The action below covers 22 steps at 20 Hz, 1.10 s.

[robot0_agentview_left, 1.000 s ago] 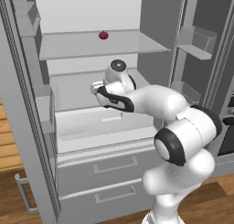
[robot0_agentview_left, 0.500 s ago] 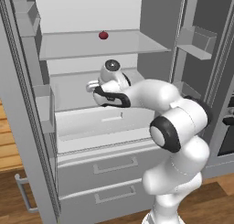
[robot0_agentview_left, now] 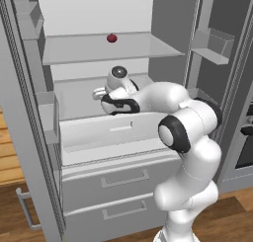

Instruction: Grab a lemon wedge from the fridge and one ice cube from the ice bowl, and put them in the glass of lemonade.

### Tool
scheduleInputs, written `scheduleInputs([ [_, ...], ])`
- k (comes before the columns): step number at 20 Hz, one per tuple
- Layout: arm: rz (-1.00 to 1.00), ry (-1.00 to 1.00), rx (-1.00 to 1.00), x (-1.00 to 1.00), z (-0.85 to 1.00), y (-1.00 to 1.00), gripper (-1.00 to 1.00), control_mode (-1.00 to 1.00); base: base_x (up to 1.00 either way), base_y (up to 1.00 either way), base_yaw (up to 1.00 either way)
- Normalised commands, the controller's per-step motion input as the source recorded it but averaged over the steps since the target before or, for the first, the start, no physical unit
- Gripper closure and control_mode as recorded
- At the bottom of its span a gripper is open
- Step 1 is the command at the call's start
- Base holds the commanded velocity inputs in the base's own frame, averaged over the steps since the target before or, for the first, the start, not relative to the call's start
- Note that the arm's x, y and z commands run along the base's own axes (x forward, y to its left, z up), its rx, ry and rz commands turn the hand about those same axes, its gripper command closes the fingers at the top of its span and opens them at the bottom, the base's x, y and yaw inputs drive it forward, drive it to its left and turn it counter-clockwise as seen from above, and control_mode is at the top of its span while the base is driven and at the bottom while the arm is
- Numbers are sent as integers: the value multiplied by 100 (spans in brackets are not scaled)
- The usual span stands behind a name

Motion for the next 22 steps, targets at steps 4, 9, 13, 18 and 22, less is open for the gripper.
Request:
scheduleInputs([
  [4, -1, 0, 0, 33, -4, 0, -100, -100, 0, 0, 0],
  [9, -2, 0, 0, 22, 0, 0, -100, -100, 0, 0, 0],
  [13, -5, 0, 0, 21, 0, 0, -100, -100, 0, 0, 0],
  [18, -4, 0, 0, 20, 0, 7, -100, -100, 0, 0, 0],
  [22, -2, 0, 0, -2, -1, 1, -100, -100, 0, 0, 0],
])
